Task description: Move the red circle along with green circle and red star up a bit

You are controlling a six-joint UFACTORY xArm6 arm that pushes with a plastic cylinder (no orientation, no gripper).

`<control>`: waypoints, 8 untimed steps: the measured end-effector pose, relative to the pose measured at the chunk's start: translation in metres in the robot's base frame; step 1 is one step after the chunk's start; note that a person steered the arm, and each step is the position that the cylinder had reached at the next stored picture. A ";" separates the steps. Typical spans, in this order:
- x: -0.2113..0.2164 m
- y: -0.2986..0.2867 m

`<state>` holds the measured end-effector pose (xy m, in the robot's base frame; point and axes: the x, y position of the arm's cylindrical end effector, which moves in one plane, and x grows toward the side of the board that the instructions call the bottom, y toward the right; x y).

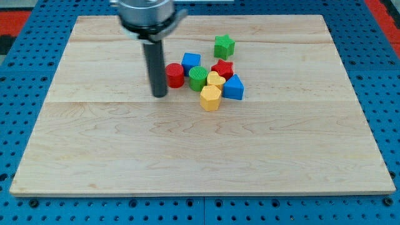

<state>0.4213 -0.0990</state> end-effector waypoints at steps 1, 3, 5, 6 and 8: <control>-0.017 -0.020; -0.067 0.003; -0.031 0.025; -0.024 0.031; -0.008 0.049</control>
<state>0.4131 -0.0496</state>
